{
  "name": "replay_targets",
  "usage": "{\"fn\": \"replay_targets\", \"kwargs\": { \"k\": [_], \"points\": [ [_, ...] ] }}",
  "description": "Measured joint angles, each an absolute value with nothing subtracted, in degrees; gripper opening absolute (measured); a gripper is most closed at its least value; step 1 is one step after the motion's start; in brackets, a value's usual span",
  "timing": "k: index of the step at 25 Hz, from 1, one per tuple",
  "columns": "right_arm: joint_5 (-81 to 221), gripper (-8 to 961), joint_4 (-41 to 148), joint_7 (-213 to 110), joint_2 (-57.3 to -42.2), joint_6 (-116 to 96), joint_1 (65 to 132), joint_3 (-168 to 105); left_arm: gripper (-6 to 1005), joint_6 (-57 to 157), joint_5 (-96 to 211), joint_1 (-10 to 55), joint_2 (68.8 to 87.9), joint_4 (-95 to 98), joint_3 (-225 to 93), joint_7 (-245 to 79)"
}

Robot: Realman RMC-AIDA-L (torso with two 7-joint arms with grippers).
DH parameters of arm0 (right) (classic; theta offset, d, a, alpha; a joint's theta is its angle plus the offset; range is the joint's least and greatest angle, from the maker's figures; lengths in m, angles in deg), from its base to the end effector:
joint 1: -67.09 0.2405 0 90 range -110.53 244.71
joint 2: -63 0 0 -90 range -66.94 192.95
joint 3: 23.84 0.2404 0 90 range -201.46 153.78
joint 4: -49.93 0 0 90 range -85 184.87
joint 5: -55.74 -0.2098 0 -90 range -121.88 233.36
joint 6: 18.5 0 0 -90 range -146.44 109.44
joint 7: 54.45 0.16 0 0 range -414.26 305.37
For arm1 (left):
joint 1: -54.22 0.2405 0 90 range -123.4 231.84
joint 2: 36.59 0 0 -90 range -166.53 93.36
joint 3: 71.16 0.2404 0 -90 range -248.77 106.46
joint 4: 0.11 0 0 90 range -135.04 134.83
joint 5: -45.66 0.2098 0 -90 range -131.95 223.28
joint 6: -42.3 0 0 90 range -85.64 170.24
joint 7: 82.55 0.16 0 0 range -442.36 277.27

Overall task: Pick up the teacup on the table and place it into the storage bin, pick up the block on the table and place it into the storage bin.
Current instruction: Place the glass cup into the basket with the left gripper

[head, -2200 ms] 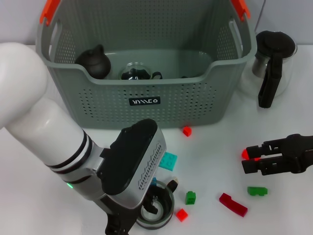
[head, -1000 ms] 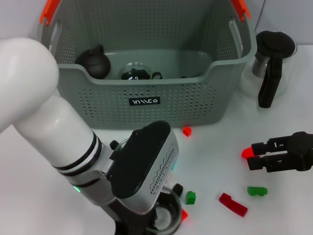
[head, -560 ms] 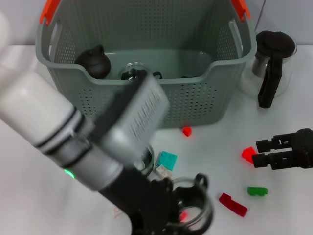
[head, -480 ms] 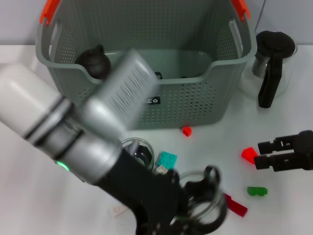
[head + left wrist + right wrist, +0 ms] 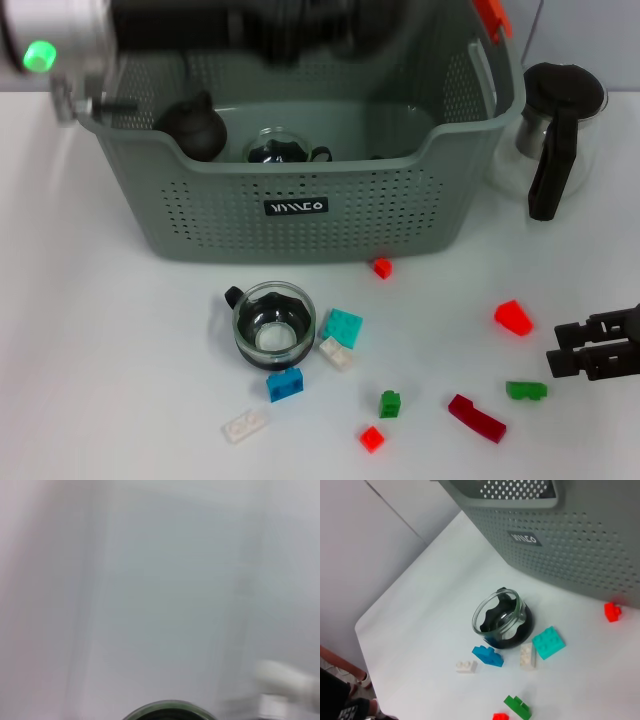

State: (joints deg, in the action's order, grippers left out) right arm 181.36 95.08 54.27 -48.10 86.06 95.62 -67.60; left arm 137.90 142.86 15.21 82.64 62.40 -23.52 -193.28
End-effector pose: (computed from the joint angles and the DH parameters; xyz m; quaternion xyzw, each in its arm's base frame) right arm 0.2708 0.2952 0.0448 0.9118 -0.3955 -0.1102 0.0021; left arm -0.0904 0.3652 0.0647 -0.9221 -0.1628 -0.3466 0.0560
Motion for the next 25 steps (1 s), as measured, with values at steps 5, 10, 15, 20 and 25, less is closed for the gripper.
{"fn": "replay_targets", "kwargs": {
  "k": [5,10,15,20,25],
  "points": [
    [183.20,684,94.75,54.93,-47.99,86.10,96.47,-67.49,53,119.74,154.37,8.47,78.88,58.20,-18.80,-202.16],
    [183.57,686,94.58,55.61,-48.00,86.54,97.59,-67.58,54,111.34,170.50,0.93,78.54,53.31,-14.98,-208.70],
    [183.62,683,94.70,55.82,-48.00,86.73,98.09,-67.90,55,107.89,182.64,-4.86,79.30,48.38,-13.97,-212.81],
    [184.11,683,94.66,55.57,-47.95,86.52,98.11,-67.87,55,105.96,193.12,-8.79,80.04,44.55,-12.90,-216.88],
    [184.44,684,94.58,55.29,-48.08,86.40,98.08,-67.88,56,105.69,197.52,-10.15,80.66,42.60,-12.54,-218.11]
  ]
}}
